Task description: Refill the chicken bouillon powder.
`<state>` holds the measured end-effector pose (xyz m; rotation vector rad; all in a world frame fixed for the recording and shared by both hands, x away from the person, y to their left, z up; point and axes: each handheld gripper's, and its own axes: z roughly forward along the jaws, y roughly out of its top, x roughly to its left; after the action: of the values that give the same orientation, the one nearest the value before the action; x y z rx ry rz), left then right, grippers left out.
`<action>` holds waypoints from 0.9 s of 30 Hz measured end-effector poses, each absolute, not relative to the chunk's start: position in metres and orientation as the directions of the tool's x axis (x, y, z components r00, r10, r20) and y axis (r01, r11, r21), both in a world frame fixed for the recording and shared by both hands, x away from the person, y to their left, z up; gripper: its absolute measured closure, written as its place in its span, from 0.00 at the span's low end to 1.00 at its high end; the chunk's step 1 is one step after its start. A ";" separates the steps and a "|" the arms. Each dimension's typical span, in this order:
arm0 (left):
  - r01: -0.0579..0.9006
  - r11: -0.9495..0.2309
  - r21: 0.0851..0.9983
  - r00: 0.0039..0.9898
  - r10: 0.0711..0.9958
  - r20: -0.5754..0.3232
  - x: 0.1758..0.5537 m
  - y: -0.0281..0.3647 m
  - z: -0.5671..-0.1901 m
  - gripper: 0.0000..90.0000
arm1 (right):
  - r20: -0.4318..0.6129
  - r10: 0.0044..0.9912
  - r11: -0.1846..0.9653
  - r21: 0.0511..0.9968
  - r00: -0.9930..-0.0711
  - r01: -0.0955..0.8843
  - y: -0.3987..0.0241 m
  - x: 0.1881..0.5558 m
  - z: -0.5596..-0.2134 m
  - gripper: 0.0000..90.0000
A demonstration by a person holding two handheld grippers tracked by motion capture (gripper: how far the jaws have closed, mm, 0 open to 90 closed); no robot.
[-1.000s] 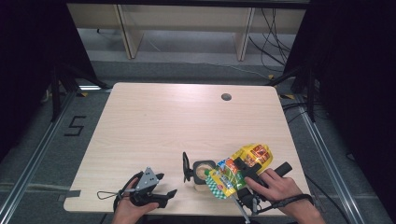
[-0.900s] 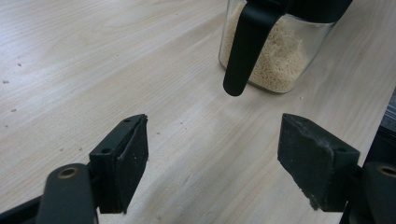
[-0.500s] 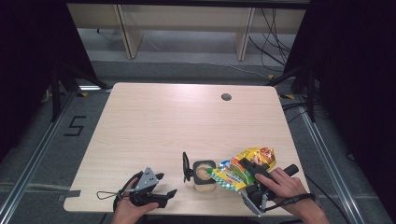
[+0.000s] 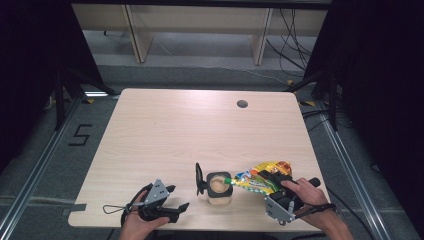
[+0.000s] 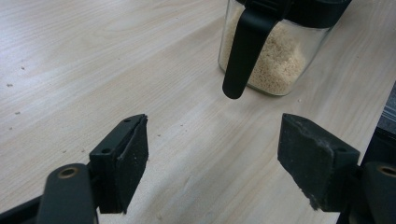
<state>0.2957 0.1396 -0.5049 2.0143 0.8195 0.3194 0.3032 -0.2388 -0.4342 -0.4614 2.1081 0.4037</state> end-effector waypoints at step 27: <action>0.407 -0.383 0.829 0.757 0.650 -0.071 0.296 0.140 -0.503 0.27 | -0.631 0.231 0.798 0.558 -0.741 -0.227 -0.279 0.341 -0.452 0.74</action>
<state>0.2963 0.1401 -0.5032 2.0267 0.7948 0.3313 0.3411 -0.2790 -0.4518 0.0024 2.2610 0.8193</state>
